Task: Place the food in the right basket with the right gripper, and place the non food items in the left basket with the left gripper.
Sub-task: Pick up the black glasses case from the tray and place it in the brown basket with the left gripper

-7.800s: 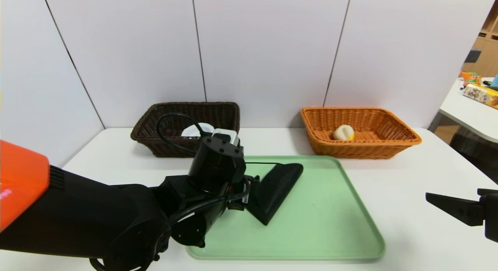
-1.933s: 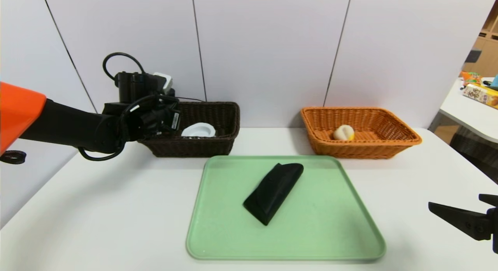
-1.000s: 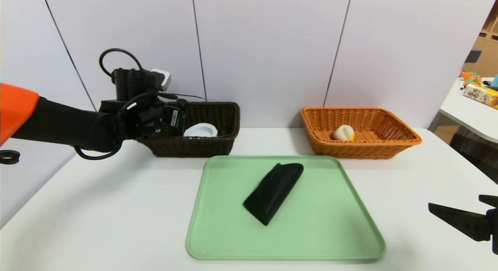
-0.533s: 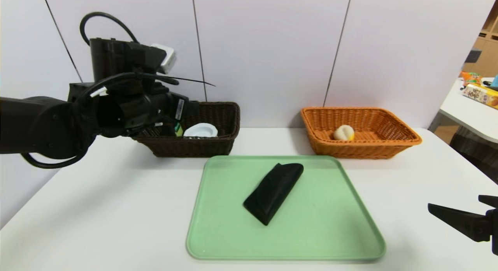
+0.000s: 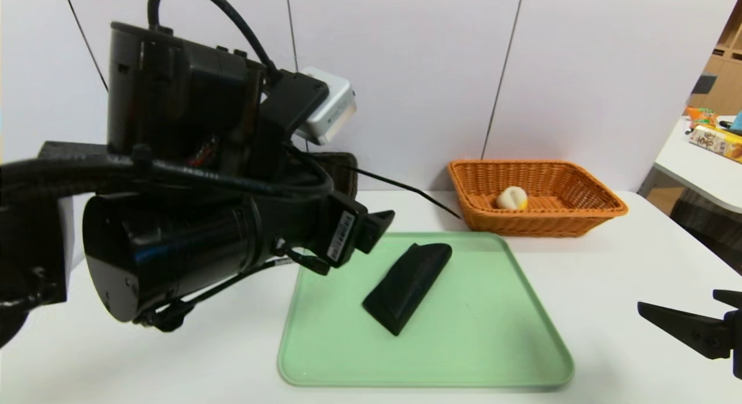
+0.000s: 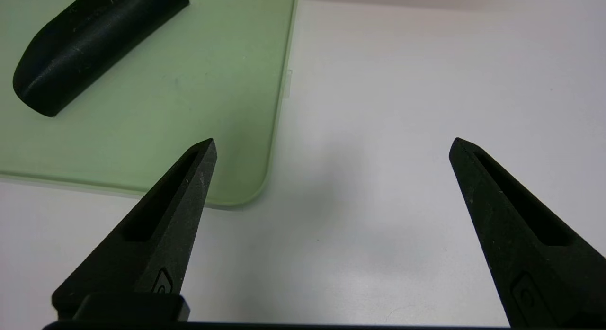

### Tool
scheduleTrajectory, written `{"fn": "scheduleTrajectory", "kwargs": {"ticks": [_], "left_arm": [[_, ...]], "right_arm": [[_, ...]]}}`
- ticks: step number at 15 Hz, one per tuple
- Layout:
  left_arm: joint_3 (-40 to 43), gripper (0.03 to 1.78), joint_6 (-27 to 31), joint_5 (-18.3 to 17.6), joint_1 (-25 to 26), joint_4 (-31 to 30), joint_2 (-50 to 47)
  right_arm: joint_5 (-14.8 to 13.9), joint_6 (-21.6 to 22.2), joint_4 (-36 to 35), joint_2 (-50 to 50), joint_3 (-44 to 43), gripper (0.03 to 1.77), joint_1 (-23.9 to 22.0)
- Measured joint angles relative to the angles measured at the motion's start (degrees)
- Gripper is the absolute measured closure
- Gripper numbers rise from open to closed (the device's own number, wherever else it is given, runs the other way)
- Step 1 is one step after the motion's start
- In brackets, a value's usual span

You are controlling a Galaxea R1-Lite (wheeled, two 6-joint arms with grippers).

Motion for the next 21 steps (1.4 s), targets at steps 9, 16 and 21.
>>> {"fn": "scheduleTrajectory", "kwargs": {"ticks": [9, 16, 21], "left_arm": [[-2.8, 0.13, -8.3, 1.0, -4.6, 0.7, 14.0], [-6.3, 0.12, -9.5, 1.2, -2.3, 1.1, 24.1], [-6.7, 0.12, -10.8, 1.1, -0.2, 1.1, 27.0]], "right_arm": [[-0.3, 0.0, 0.0, -0.1, -0.8, 0.1, 0.0], [-0.3, -0.2, -0.1, -0.1, -0.9, 0.1, 0.0], [-0.1, -0.3, -0.1, 0.1, -0.8, 0.1, 0.1]]}}
